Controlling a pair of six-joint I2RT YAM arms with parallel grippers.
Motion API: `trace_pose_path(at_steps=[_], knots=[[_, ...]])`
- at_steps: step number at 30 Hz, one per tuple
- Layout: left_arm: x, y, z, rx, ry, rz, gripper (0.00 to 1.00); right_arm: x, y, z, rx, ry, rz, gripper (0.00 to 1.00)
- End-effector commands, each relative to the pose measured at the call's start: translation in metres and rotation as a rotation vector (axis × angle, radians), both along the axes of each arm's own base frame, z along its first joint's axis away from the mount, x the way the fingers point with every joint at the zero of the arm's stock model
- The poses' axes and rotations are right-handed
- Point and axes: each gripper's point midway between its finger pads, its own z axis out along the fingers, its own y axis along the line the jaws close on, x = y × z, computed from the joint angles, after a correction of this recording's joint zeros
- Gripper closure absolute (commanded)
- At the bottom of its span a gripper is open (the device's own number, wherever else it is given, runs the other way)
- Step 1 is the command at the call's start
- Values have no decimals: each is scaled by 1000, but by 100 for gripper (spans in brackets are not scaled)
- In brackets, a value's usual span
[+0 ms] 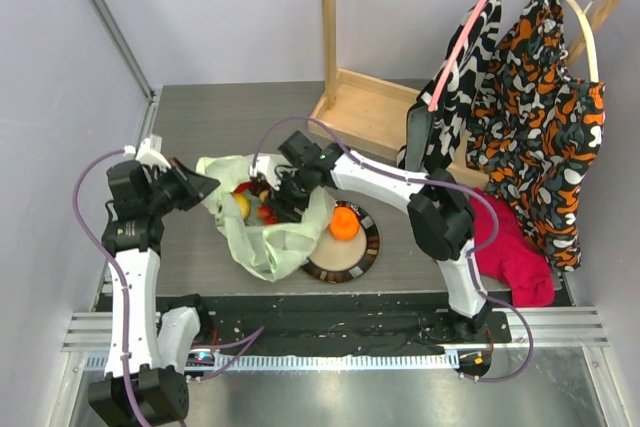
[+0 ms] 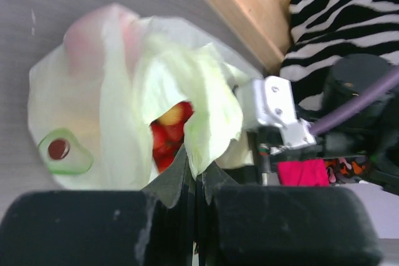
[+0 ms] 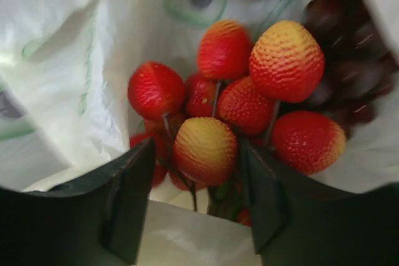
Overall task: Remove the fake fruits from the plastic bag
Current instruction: Adjust the fake fruit in the plastic bag, then take out the fake fruit from the plastic bag.
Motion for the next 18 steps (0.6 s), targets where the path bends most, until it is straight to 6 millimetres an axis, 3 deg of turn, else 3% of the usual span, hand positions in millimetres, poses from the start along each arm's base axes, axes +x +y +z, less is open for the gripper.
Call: trace_pose_path(at_steps=[1, 2, 3, 7, 9, 11, 12, 14, 18], knots=[[-26, -3, -33, -40, 131, 33, 98, -25, -21, 87, 103, -144, 19, 24], [-29, -3, -36, -46, 142, 36, 98, -27, -22, 97, 122, -162, 21, 23], [-30, -3, -39, -49, 155, 42, 99, -33, -27, 121, 163, -198, 24, 23], [-26, -2, -51, -76, 173, 66, 100, -39, -14, 138, 223, -228, 36, 32], [-23, -2, -51, -91, 174, 67, 100, -40, -1, 124, 203, -213, 55, 37], [-22, -3, -49, -90, 166, 64, 100, -39, 11, 123, 205, -223, 73, 42], [-21, -3, -45, -87, 156, 62, 100, -37, 18, 108, 181, -211, 79, 44], [-21, -3, -42, -84, 145, 57, 100, -31, 28, 104, 178, -216, 76, 47], [-23, -3, -36, -65, 119, 53, 100, -14, 42, 86, 143, -246, 52, 47]])
